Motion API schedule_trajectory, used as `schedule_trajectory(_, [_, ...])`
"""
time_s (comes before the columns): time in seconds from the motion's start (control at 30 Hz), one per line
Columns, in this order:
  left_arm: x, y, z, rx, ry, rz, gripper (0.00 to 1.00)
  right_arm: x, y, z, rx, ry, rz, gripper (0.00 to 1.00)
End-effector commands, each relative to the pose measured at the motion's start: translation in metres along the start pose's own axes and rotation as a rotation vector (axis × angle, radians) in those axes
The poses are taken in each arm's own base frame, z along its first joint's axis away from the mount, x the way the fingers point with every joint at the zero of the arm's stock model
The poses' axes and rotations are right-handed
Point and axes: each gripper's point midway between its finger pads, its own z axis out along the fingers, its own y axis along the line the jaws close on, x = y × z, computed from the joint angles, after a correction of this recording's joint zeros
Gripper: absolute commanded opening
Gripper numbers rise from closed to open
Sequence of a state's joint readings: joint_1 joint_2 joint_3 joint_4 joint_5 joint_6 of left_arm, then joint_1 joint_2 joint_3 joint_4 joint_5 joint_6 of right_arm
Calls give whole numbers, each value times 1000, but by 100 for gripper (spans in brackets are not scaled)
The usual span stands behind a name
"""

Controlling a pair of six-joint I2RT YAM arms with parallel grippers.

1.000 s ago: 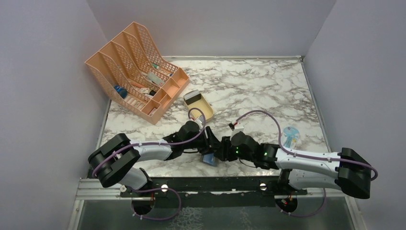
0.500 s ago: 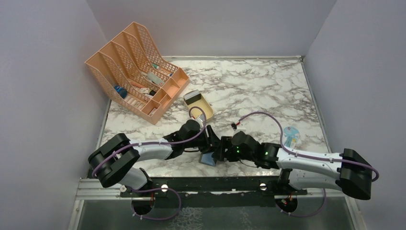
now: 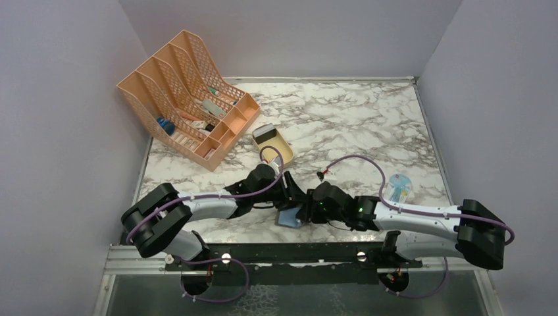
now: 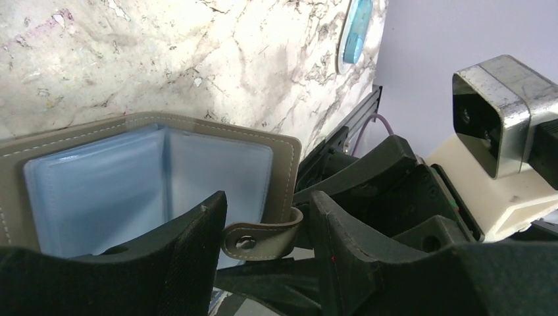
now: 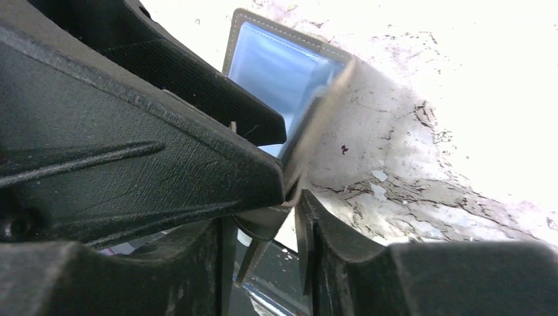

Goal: Put the credit cards into the card holder
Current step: Open the card holder at the center of the board.

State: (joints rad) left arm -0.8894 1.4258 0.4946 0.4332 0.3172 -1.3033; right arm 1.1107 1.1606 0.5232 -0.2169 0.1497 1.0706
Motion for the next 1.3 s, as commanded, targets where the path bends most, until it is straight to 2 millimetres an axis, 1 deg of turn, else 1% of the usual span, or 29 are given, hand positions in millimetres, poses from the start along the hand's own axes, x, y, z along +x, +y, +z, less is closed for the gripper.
schedule_trajectory(0.0, [-4, -3, 1, 9, -13, 20, 52, -11, -11, -4, 28, -69, -31, 34])
schedule_trajectory(0.13, [-10, 14, -1, -30, -27, 12, 51, -16, -12, -5, -14, -118, -66, 27])
schedule_trajectory(0.23, [-23, 25, -6, -53, -47, -3, 50, -20, -12, -1, -45, -164, -86, 21])
schedule_trajectory(0.3, [-31, 30, -11, -61, -58, -3, 50, -23, -9, 0, -63, -177, -94, 18])
schedule_trajectory(0.47, [-54, 34, -30, -126, -118, 45, 50, -30, 9, 5, -112, -198, -109, 17])
schedule_trajectory(0.57, [-64, 30, -41, -168, -150, 99, 48, -38, 17, 8, -117, -215, -108, 16])
schedule_trajectory(0.7, [-70, 22, -49, -180, -170, 149, 42, -46, 20, 13, -99, -243, -102, 16])
schedule_trajectory(0.8, [-70, 23, -48, -181, -161, 159, 35, -49, 23, 17, -106, -246, -102, 15])
schedule_trajectory(0.93, [-66, 29, -39, -175, -116, 152, 24, -47, 21, 24, -94, -232, -109, 15])
schedule_trajectory(1.0, [-63, 34, -33, -178, -95, 143, 20, -46, 20, 26, -92, -226, -118, 16])
schedule_trajectory(1.07, [-62, 34, -28, -160, -77, 138, 18, -44, 18, 26, -86, -220, -128, 17])
schedule_trajectory(1.17, [-58, 29, -21, -111, -47, 124, 17, -43, 13, 26, -56, -209, -135, 23])
schedule_trajectory(1.27, [-56, 27, -15, -86, -24, 109, 17, -44, 8, 21, -13, -197, -138, 32])
